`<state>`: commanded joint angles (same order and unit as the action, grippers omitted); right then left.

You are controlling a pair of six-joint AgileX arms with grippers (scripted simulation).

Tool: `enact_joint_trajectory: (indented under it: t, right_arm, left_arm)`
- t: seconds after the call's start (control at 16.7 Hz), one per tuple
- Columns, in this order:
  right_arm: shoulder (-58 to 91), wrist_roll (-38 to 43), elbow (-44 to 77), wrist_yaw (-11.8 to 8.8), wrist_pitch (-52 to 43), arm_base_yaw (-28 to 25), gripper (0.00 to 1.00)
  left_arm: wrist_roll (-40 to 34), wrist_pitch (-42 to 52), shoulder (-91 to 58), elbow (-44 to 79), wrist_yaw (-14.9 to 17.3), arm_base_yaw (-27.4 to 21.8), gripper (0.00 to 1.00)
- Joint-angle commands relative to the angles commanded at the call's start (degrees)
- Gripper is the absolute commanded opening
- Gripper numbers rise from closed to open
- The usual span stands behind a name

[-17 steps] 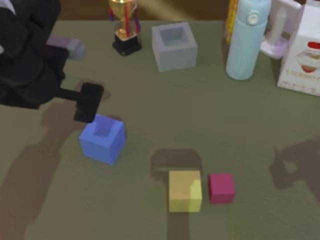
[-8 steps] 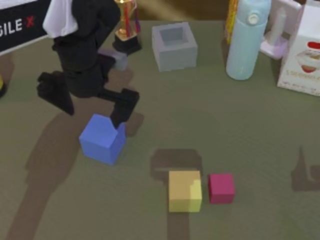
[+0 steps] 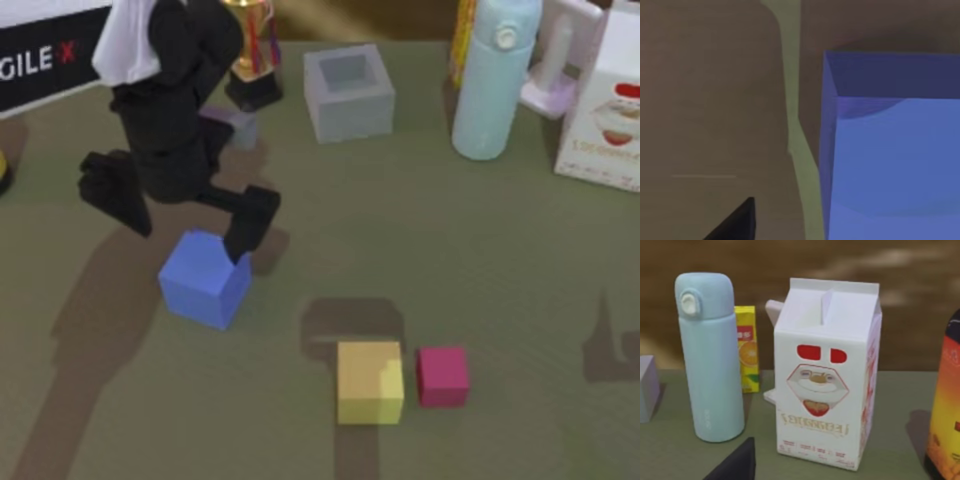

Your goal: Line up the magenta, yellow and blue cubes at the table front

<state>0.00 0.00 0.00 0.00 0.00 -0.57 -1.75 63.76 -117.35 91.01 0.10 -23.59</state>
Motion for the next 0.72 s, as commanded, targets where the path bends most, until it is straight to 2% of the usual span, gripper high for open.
enact_joint_trajectory:
  t: [0.42, 0.72]
  right_arm:
    - [0.0, 0.0, 0.0, 0.0, 0.0, 0.0, 1.0]
    - [0.0, 0.0, 0.0, 0.0, 0.0, 0.0, 1.0]
  left_arm:
    - [0.0, -14.8, -5.4, -9.1, 0.0, -0.1, 1.0]
    - [0.0, -15.6, -5.9, -9.7, 0.0, -0.1, 1.0]
